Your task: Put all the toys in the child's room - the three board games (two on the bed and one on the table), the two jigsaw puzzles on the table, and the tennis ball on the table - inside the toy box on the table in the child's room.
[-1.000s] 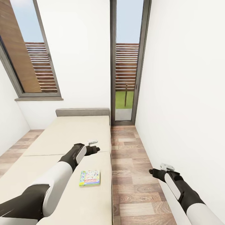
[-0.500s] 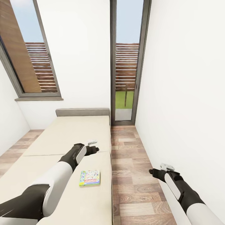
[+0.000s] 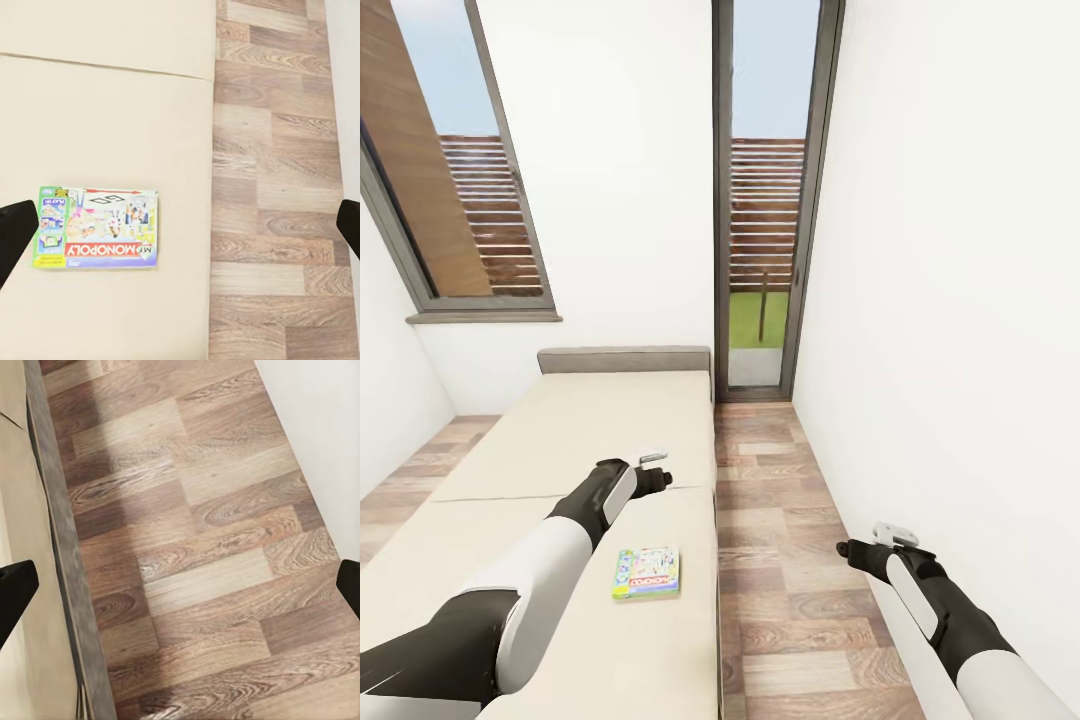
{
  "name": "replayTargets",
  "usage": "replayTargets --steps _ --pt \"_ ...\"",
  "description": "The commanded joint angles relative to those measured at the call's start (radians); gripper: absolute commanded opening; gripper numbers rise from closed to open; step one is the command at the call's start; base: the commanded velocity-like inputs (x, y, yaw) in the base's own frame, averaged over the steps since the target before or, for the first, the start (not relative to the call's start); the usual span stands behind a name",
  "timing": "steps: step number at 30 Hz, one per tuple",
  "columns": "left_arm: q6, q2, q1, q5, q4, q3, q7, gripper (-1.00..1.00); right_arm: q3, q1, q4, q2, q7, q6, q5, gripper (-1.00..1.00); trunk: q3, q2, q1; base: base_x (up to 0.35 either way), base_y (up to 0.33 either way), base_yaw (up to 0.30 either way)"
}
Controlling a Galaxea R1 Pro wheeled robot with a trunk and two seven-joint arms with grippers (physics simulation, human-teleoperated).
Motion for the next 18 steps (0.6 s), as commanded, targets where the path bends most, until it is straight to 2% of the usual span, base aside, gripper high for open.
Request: replayTargets --steps 1,7,12,18 --pt "0.005 -0.001 -0.001 0.011 -0.002 0.005 0.007 1.0 0.005 -0.001 -0.002 -0.002 -0.009 0.003 -0.011 1.0 -0.002 -0.002 0.001 0.003 0.0 0.0" --pt "0.005 -0.001 -0.001 0.011 -0.002 0.006 0.007 1.0 0.006 -0.001 -0.002 -0.002 -0.009 0.003 -0.011 1.0 -0.002 -0.002 0.001 0.012 0.0 0.0" --pt "0.005 -0.001 -0.001 0.011 -0.002 0.006 0.007 1.0 0.008 -0.001 -0.002 -0.002 -0.009 0.003 -0.01 1.0 -0.002 -0.002 0.001 0.143 0.0 0.0" --pt "0.005 -0.001 -0.001 0.012 -0.002 0.006 0.007 1.0 0.037 -0.001 -0.002 -0.002 -0.01 0.003 -0.011 1.0 -0.002 -0.002 0.001 0.03 0.0 0.0"
